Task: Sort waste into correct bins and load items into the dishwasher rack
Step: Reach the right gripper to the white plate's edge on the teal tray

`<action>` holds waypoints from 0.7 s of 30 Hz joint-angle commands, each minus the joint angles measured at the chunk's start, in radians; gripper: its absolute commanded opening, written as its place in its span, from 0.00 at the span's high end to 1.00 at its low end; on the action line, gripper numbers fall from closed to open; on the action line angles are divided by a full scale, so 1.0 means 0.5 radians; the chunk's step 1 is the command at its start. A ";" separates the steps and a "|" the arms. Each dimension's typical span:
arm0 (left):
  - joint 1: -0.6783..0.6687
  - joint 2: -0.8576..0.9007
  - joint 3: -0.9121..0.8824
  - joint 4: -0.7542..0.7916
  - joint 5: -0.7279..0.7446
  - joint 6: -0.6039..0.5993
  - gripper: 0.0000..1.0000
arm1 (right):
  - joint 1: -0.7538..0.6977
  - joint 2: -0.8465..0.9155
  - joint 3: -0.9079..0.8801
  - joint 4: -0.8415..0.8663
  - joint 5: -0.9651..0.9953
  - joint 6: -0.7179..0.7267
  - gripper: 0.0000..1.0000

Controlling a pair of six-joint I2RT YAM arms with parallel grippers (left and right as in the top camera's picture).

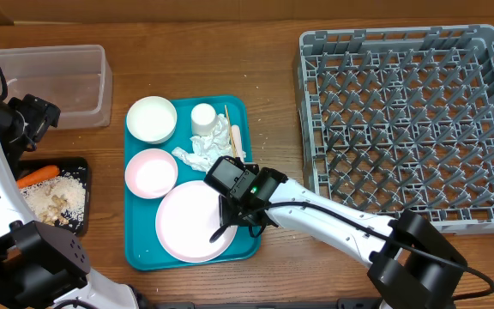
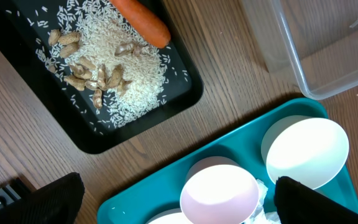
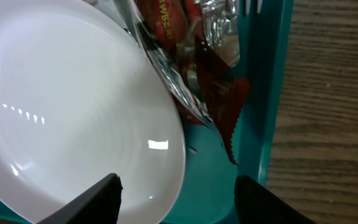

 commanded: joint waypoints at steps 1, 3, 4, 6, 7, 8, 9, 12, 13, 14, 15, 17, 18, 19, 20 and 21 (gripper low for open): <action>0.010 0.018 -0.010 -0.005 0.014 -0.026 0.00 | -0.002 0.008 -0.016 0.017 -0.012 0.031 0.38; 0.010 0.018 -0.010 -0.005 0.014 -0.025 0.00 | 0.001 0.015 -0.038 0.031 -0.053 0.031 0.38; 0.010 0.018 -0.010 -0.005 0.014 -0.025 0.00 | 0.005 0.019 -0.057 0.040 -0.074 0.031 0.37; 0.010 0.018 -0.010 -0.005 0.014 -0.025 0.00 | 0.010 0.028 -0.069 0.037 -0.095 0.030 0.30; 0.010 0.018 -0.010 -0.005 0.014 -0.026 0.00 | 0.011 0.028 -0.076 0.041 -0.101 0.031 0.30; 0.010 0.018 -0.010 -0.005 0.014 -0.025 0.00 | 0.011 0.028 -0.077 0.045 -0.103 0.030 0.31; 0.010 0.018 -0.010 -0.005 0.014 -0.025 0.00 | 0.011 0.028 -0.077 0.049 -0.113 0.031 0.32; 0.010 0.018 -0.010 -0.005 0.014 -0.025 0.00 | 0.011 0.028 -0.077 0.063 -0.108 0.029 0.32; 0.010 0.018 -0.010 -0.005 0.014 -0.025 0.00 | 0.011 0.028 -0.077 0.079 -0.094 0.020 0.32; 0.010 0.018 -0.010 -0.005 0.014 -0.025 0.00 | 0.011 0.028 -0.077 0.092 -0.057 0.014 0.32; 0.010 0.018 -0.010 -0.005 0.014 -0.025 0.00 | 0.011 0.028 -0.077 0.098 -0.030 0.014 0.31; 0.010 0.018 -0.010 -0.005 0.014 -0.025 0.00 | 0.011 0.028 -0.077 0.117 0.068 -0.005 0.16; 0.010 0.018 -0.010 -0.005 0.014 -0.026 0.00 | 0.011 0.028 -0.077 0.131 0.081 -0.049 0.16; 0.010 0.018 -0.010 -0.005 0.014 -0.025 0.00 | 0.011 0.028 -0.076 0.149 0.083 -0.094 0.14; 0.010 0.018 -0.010 -0.005 0.014 -0.025 0.00 | 0.009 0.028 -0.076 0.161 0.082 -0.108 0.14; 0.010 0.018 -0.010 -0.005 0.014 -0.026 0.00 | 0.006 0.028 -0.076 0.174 0.081 -0.107 0.14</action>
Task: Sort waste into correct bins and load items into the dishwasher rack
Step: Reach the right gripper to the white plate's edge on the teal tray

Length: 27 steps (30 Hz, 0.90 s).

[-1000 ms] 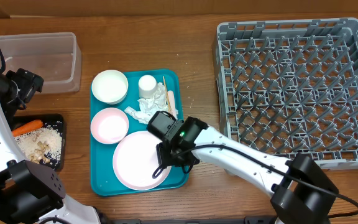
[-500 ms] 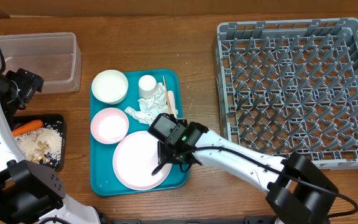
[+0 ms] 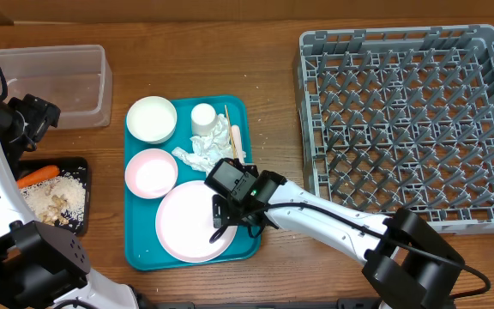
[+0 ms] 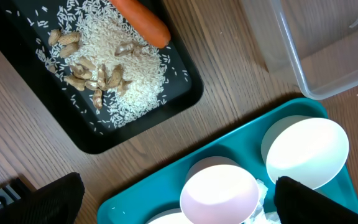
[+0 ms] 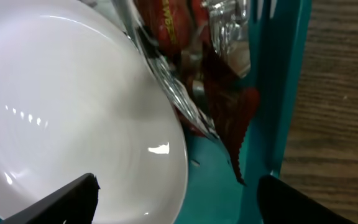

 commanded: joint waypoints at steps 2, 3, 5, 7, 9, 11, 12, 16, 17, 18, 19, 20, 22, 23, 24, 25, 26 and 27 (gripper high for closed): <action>0.010 0.018 -0.010 -0.004 0.014 -0.025 0.00 | 0.004 0.006 -0.007 0.029 0.065 -0.067 0.14; 0.010 0.018 -0.010 -0.004 0.014 -0.025 0.00 | 0.004 0.006 -0.007 0.027 0.063 -0.066 0.15; 0.010 0.018 -0.010 -0.004 0.014 -0.025 0.00 | 0.004 0.006 -0.007 0.014 0.037 -0.065 0.16; 0.010 0.018 -0.010 -0.004 0.014 -0.025 0.00 | 0.004 0.006 -0.007 0.004 -0.010 -0.065 0.17; 0.010 0.018 -0.010 -0.004 0.014 -0.025 0.00 | 0.004 0.006 -0.007 -0.011 -0.058 -0.065 0.19; 0.010 0.018 -0.010 -0.004 0.014 -0.025 0.00 | 0.004 0.006 -0.007 -0.024 -0.080 -0.065 0.21; 0.010 0.018 -0.010 -0.004 0.014 -0.025 0.00 | 0.004 0.006 -0.007 -0.034 -0.091 -0.060 0.21; 0.010 0.018 -0.010 -0.004 0.014 -0.025 0.00 | 0.004 0.005 -0.005 -0.088 -0.146 -0.059 0.21; 0.010 0.018 -0.010 -0.004 0.014 -0.025 0.00 | 0.004 0.005 -0.003 -0.113 -0.150 -0.058 0.21; 0.010 0.018 -0.010 -0.004 0.014 -0.025 0.00 | 0.004 0.005 -0.003 -0.128 -0.155 -0.058 0.21; 0.010 0.018 -0.010 -0.004 0.014 -0.026 0.00 | 0.002 0.005 -0.002 -0.143 -0.165 -0.056 0.21; 0.010 0.018 -0.010 -0.004 0.014 -0.025 0.00 | -0.002 0.005 -0.002 -0.161 -0.186 -0.057 0.21; 0.010 0.018 -0.010 -0.004 0.014 -0.025 0.00 | -0.014 0.005 -0.001 -0.179 -0.262 -0.059 0.21; 0.010 0.018 -0.010 -0.004 0.014 -0.025 0.00 | -0.021 0.005 0.001 -0.179 -0.288 -0.060 0.21; 0.010 0.018 -0.010 -0.004 0.014 -0.025 0.00 | -0.044 0.005 0.009 -0.160 -0.352 -0.060 0.21; 0.010 0.018 -0.010 -0.004 0.014 -0.025 0.00 | -0.053 0.005 0.011 -0.142 -0.362 -0.059 0.21; 0.010 0.018 -0.010 -0.004 0.014 -0.025 0.00 | -0.066 0.005 0.012 -0.114 -0.375 -0.059 0.18; 0.010 0.018 -0.010 -0.004 0.014 -0.025 0.00 | -0.085 0.005 0.018 -0.099 -0.399 -0.059 0.15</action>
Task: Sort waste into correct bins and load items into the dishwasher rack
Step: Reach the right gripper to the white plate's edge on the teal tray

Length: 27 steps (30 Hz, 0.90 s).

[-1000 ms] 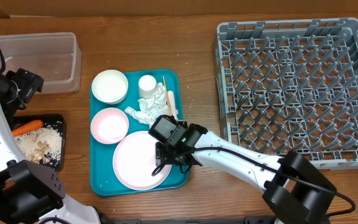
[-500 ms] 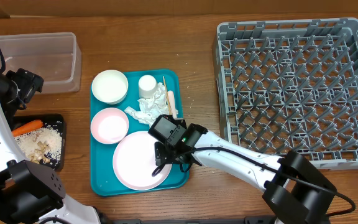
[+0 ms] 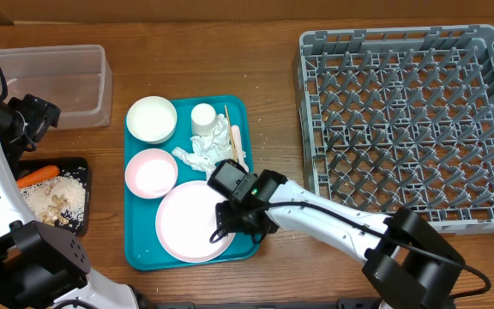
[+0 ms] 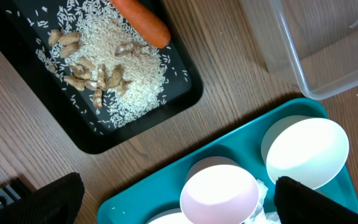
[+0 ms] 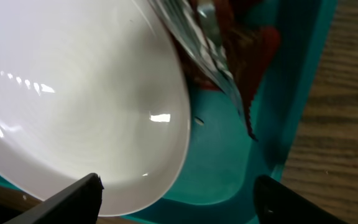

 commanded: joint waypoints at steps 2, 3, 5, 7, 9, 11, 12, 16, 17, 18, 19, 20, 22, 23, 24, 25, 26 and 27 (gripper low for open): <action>0.010 0.018 -0.010 -0.004 0.014 -0.025 0.00 | -0.107 0.006 0.041 0.045 -0.166 -0.062 0.06; 0.010 0.018 -0.010 -0.004 0.014 -0.025 0.00 | -0.129 0.006 0.053 0.044 -0.218 -0.108 0.03; 0.010 0.018 -0.010 -0.004 0.014 -0.025 0.00 | -0.198 0.006 0.079 0.021 -0.414 -0.150 0.02; 0.010 0.018 -0.010 -0.004 0.014 -0.025 0.00 | -0.264 0.006 0.090 0.023 -0.678 -0.126 0.03; 0.010 0.018 -0.010 -0.004 0.014 -0.025 0.00 | -0.296 0.006 0.089 -0.038 -0.757 0.100 0.11; 0.010 0.018 -0.010 -0.004 0.014 -0.025 0.00 | -0.281 0.006 0.089 -0.086 -0.721 0.213 0.13; 0.010 0.018 -0.010 -0.004 0.014 -0.025 0.00 | -0.256 0.006 0.089 -0.099 -0.687 0.242 0.14; 0.010 0.018 -0.010 -0.004 0.014 -0.025 0.00 | -0.081 0.006 0.088 -0.091 -0.375 0.393 0.16; 0.010 0.018 -0.010 -0.004 0.014 -0.026 0.00 | 0.005 0.006 0.088 -0.072 -0.201 0.489 0.16; 0.010 0.018 -0.010 -0.004 0.014 -0.026 0.00 | 0.053 0.006 0.088 -0.056 -0.117 0.536 0.16; 0.010 0.018 -0.010 -0.004 0.014 -0.026 0.00 | 0.137 0.007 0.087 -0.031 0.048 0.633 0.15; 0.010 0.018 -0.010 -0.004 0.014 -0.025 0.00 | 0.190 0.007 0.087 -0.030 0.156 0.715 0.15; 0.010 0.018 -0.010 -0.004 0.014 -0.025 0.00 | 0.249 0.007 0.087 -0.028 0.258 0.802 0.14; 0.010 0.018 -0.010 -0.004 0.014 -0.026 0.00 | 0.280 0.007 0.087 -0.012 0.316 0.809 0.14; 0.010 0.018 -0.010 -0.004 0.014 -0.025 0.00 | 0.288 0.007 0.087 -0.007 0.344 0.809 0.14; 0.010 0.018 -0.010 -0.004 0.014 -0.025 0.00 | 0.288 0.007 0.087 -0.005 0.375 0.809 0.14; 0.010 0.018 -0.010 -0.004 0.014 -0.026 0.00 | 0.288 0.007 0.087 -0.005 0.397 0.809 0.14; 0.010 0.018 -0.010 -0.004 0.014 -0.025 0.00 | 0.279 0.007 0.085 -0.005 0.424 0.809 0.14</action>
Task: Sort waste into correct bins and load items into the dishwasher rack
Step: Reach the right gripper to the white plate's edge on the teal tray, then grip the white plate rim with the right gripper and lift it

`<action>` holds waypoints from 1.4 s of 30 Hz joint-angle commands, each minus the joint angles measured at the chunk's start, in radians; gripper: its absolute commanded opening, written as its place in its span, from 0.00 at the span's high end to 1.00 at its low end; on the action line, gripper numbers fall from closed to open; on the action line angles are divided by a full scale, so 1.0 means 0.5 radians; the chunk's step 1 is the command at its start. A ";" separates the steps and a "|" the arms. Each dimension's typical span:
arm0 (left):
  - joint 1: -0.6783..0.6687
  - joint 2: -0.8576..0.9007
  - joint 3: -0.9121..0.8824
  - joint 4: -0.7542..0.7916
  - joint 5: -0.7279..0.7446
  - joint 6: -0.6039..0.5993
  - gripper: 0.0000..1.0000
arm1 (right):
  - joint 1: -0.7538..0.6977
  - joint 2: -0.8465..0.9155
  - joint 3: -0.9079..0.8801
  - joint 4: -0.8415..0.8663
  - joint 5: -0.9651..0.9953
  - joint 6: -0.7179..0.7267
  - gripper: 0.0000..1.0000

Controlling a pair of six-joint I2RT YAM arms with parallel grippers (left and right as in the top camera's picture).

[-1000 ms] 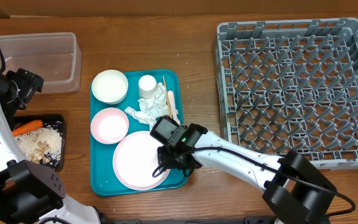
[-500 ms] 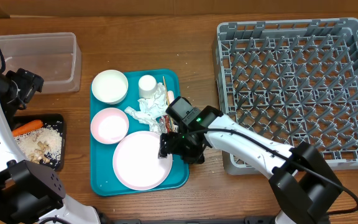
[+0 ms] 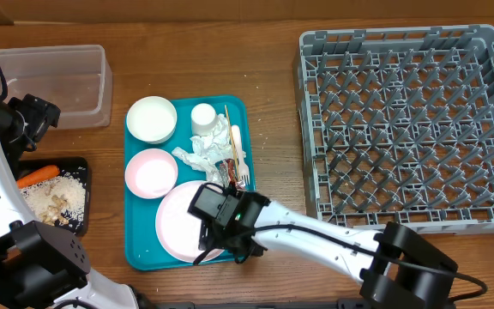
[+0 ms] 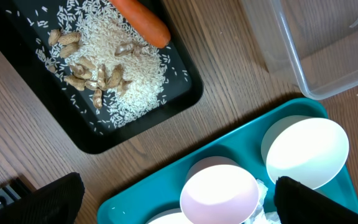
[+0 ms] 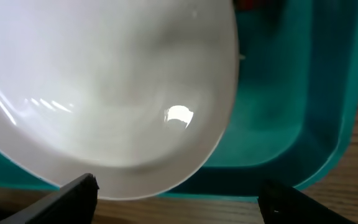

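A large white plate lies at the front of the teal tray. My right gripper hangs open over the plate's front right rim. The right wrist view shows the plate filling the top and the wide-apart fingertips at the tray's front edge. On the tray also sit a white bowl, a pink bowl, a cup, crumpled tissue, a fork and a red wrapper. My left gripper stays open, high at the far left.
The grey dishwasher rack fills the right side. A clear plastic bin stands at the back left. A black tray with rice, peanuts and a carrot lies at the left edge.
My right gripper has moved toward the tray's front left, along the plate's rim. The red wrapper and fork have left its wrist view and show uncovered in the overhead view.
My right gripper hung open over the plate's right rim beside the red wrapper. Then its jaws stood wider. It then sat nearer the tray's front, and now over the plate's front edge. Nothing was picked up. The left arm stayed still.
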 commanded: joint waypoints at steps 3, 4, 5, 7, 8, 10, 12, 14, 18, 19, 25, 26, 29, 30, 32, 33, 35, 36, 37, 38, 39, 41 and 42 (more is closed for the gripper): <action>0.010 0.018 -0.010 -0.004 0.014 -0.026 0.00 | -0.053 0.006 0.040 0.003 0.277 0.105 0.17; 0.010 0.018 -0.010 -0.004 0.014 -0.026 0.00 | -0.064 0.006 0.040 0.007 0.275 0.106 0.20; 0.010 0.018 -0.010 -0.004 0.014 -0.026 0.00 | -0.073 0.006 0.040 0.012 0.276 0.105 0.21; 0.010 0.018 -0.010 -0.004 0.014 -0.025 0.00 | -0.089 0.006 0.040 0.031 0.278 0.105 0.27; 0.010 0.018 -0.010 -0.004 0.014 -0.026 0.00 | -0.096 0.006 0.040 0.040 0.278 0.105 0.29; 0.010 0.018 -0.010 -0.004 0.014 -0.026 0.00 | -0.099 0.006 0.040 0.040 0.278 0.105 0.33; 0.010 0.018 -0.010 -0.004 0.014 -0.026 0.00 | -0.098 0.007 0.037 0.038 0.278 0.105 0.33; 0.010 0.018 -0.010 -0.004 0.014 -0.025 0.00 | -0.098 0.007 0.025 0.042 0.278 0.105 0.33; 0.010 0.018 -0.010 -0.004 0.014 -0.025 0.00 | -0.098 0.008 -0.043 0.063 0.290 0.117 0.33; 0.010 0.018 -0.010 -0.004 0.014 -0.025 0.00 | -0.098 0.008 -0.050 0.069 0.290 0.125 0.33; 0.010 0.018 -0.010 -0.004 0.014 -0.025 0.00 | -0.098 0.008 -0.128 0.188 0.261 0.144 0.34; 0.010 0.018 -0.010 -0.004 0.014 -0.026 0.00 | -0.098 0.008 -0.143 0.211 0.261 0.144 0.35; 0.010 0.018 -0.010 -0.004 0.014 -0.025 0.00 | -0.098 0.010 -0.210 0.301 0.259 0.152 0.39; 0.010 0.018 -0.010 -0.004 0.014 -0.025 0.00 | -0.098 0.016 -0.230 0.331 0.258 0.152 0.39; 0.010 0.018 -0.010 -0.004 0.014 -0.025 0.00 | -0.098 0.060 -0.258 0.405 0.242 0.151 0.40; 0.010 0.018 -0.010 -0.004 0.014 -0.025 0.00 | -0.098 0.081 -0.258 0.427 0.217 0.150 0.40; 0.010 0.018 -0.010 -0.004 0.014 -0.025 0.00 | -0.098 0.124 -0.258 0.461 0.185 0.150 0.40; 0.010 0.018 -0.010 -0.004 0.014 -0.025 0.00 | -0.098 0.146 -0.258 0.472 0.173 0.150 0.41; 0.010 0.018 -0.010 -0.004 0.014 -0.025 0.00 | -0.101 0.169 -0.257 0.484 0.162 0.150 0.43; 0.010 0.018 -0.010 -0.004 0.014 -0.026 0.00 | -0.101 0.172 -0.256 0.485 0.155 0.150 0.46; 0.010 0.018 -0.010 -0.004 0.014 -0.026 0.00 | -0.108 0.173 -0.256 0.484 0.155 0.150 0.50; 0.010 0.018 -0.010 -0.004 0.014 -0.025 0.00 | -0.117 0.172 -0.243 0.463 0.147 0.150 0.60; 0.010 0.018 -0.010 -0.004 0.014 -0.025 0.00 | -0.124 0.172 -0.232 0.443 0.143 0.150 0.64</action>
